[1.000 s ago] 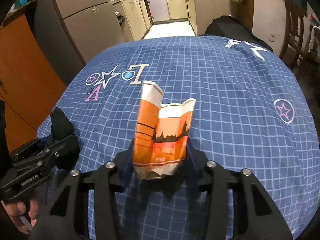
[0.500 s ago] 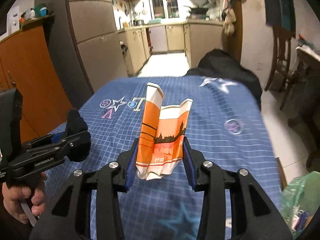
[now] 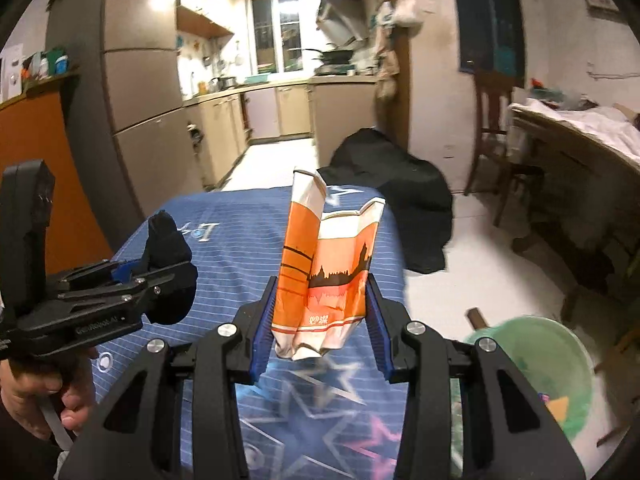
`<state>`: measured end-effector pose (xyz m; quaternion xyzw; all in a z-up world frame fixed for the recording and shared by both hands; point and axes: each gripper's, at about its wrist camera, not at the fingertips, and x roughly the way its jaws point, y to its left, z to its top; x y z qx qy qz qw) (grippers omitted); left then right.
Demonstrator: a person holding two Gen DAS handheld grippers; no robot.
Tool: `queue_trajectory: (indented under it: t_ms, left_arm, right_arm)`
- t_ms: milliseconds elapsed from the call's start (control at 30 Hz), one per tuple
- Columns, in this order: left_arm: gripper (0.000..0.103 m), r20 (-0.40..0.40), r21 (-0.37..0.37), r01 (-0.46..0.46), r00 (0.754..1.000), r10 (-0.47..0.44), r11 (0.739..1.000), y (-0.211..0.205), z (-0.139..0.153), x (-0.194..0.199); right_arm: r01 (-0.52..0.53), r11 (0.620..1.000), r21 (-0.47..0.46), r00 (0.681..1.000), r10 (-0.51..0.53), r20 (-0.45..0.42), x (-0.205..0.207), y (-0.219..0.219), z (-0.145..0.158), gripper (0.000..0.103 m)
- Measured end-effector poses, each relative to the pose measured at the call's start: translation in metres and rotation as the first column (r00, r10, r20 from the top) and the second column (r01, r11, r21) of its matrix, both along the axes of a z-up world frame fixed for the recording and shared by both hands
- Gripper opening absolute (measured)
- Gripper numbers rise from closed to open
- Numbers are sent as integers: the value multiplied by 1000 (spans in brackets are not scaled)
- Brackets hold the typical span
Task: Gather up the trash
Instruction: 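Carry sock and orange bag over the bin and open both tools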
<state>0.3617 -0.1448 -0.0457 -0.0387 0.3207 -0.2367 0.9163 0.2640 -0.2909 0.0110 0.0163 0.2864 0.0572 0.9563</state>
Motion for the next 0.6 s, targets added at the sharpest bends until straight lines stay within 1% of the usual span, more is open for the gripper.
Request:
queue_trajectory:
  t_ms: [233,467,600]
  left_arm:
    - [47,15,-11,121,993,-121,993,-79,24,-10]
    - [47,5,-1,221,975,-221,975,-162,33,-22]
    - [47,0,19,277,961,-277,961,-210,34,-27]
  right_arm:
    - [120,993,-18,993,-120,20,-21,-61,6,39]
    - [222,975,-32,975,-222,15,-42,-120,5,39]
    - [264,964,-31,964,-264,-16,-50,-149,-2,39]
